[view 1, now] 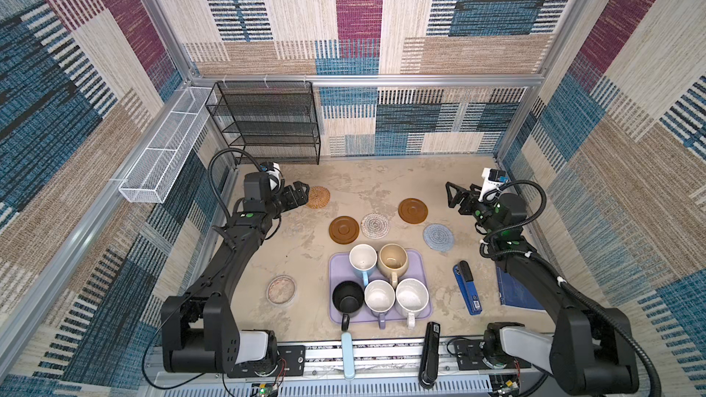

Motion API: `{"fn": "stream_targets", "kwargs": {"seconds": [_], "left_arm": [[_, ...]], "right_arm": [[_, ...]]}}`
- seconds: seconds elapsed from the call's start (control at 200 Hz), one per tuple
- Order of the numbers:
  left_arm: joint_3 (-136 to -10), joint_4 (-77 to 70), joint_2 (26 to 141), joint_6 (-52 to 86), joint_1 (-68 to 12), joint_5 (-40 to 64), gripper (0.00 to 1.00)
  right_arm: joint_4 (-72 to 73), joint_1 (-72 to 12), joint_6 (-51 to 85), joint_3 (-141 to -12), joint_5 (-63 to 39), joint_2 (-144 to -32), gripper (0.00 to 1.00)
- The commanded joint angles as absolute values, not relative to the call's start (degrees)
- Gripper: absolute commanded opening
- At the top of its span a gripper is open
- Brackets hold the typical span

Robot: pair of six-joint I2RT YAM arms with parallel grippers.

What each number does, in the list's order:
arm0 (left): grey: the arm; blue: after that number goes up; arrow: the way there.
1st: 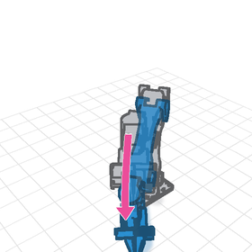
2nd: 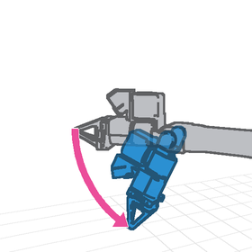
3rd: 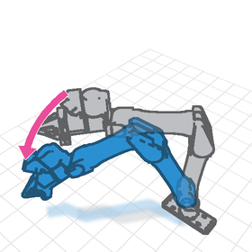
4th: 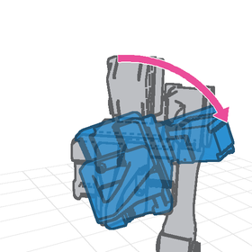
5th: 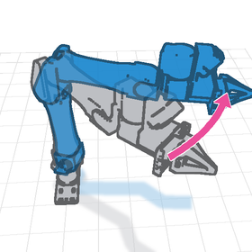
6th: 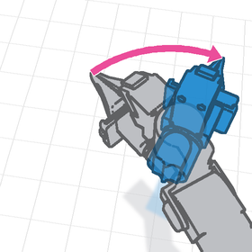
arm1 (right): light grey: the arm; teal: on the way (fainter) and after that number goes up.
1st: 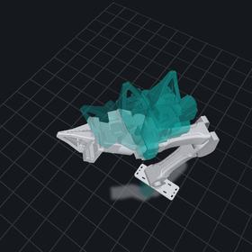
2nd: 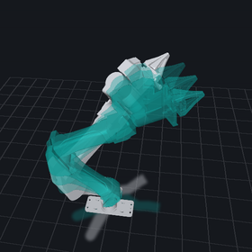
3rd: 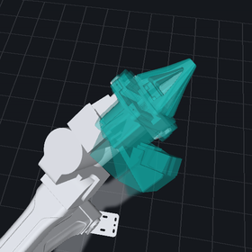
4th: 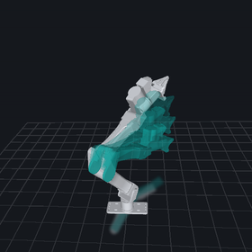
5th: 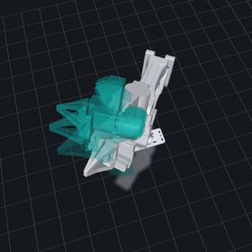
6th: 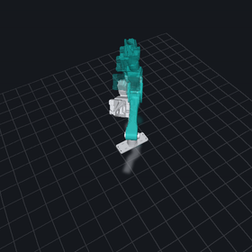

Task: Place cups on coasters
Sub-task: Move the coaster to the middle-left of the table.

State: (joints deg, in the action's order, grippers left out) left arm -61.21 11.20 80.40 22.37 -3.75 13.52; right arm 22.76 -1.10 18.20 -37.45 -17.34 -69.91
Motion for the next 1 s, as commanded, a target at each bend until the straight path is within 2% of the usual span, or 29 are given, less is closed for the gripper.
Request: {"fn": "stream_targets", "kwargs": {"seconds": [0.0, 0.165, 0.26, 0.561, 0.992], "left_arm": [[-66.82, 22.98, 85.48, 18.04, -6.44, 6.47, 0.93], [-74.65, 25.94, 95.27, 16.54, -9.03, 3.34, 0.9], [-79.32, 26.5, 101.27, 15.58, -10.36, -0.55, 0.8], [-96.75, 33.45, 118.4, 15.78, -11.4, -8.49, 0.8], [-107.13, 34.98, 130.89, 14.97, -11.5, -10.05, 0.72]], "right_arm": [[21.2, -4.07, 19.49, -39.98, -21.9, -72.6, 1.0], [19.98, -9.82, 19.32, -44.69, -21.41, -77.51, 1.0], [19.6, -11.68, 19.86, -47.02, -21.85, -80.04, 1.0], [15.13, -16.02, 19.01, -53.75, -21.66, -85.51, 1.0], [15.05, -17.58, 17.81, -56.04, -24.16, -89.65, 1.0]]}}
